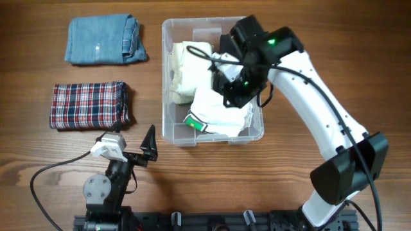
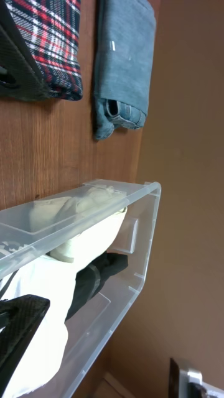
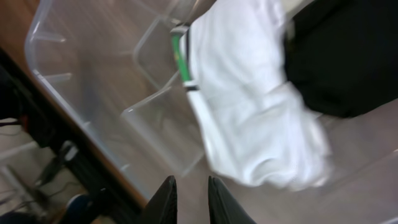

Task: Pack container
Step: 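Lower the white shirt into the bin's front right corner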

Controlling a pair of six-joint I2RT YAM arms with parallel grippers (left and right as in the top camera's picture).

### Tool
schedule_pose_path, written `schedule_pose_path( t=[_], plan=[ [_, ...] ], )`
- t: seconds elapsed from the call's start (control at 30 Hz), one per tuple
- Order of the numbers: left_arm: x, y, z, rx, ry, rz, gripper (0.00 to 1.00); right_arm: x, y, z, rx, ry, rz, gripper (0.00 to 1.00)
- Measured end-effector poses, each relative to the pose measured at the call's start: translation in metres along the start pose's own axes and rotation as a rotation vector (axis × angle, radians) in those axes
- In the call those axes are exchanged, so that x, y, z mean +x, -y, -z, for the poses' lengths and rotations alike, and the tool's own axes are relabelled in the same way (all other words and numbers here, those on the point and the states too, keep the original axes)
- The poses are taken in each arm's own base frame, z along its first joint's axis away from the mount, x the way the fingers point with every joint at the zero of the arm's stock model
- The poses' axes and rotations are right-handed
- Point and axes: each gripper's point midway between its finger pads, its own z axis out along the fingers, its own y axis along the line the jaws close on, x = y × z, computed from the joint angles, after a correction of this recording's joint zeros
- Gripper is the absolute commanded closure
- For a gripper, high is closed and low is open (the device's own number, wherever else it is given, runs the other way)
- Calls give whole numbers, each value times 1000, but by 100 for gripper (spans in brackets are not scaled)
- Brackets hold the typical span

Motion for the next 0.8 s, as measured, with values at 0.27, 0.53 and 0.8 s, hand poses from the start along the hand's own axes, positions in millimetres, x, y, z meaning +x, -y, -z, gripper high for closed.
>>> schedule_pose_path(
  t=[0.27,0.53,0.8],
  plan=[
    [0,0,0,0,0,0,0,10,-15,-19,41,-70,-146,88],
    [0,0,0,0,0,0,0,18,14,-69,114,-137,-332,92],
    [0,0,0,0,0,0,0,14,50,-118,214,-185,-422,91]
  ],
)
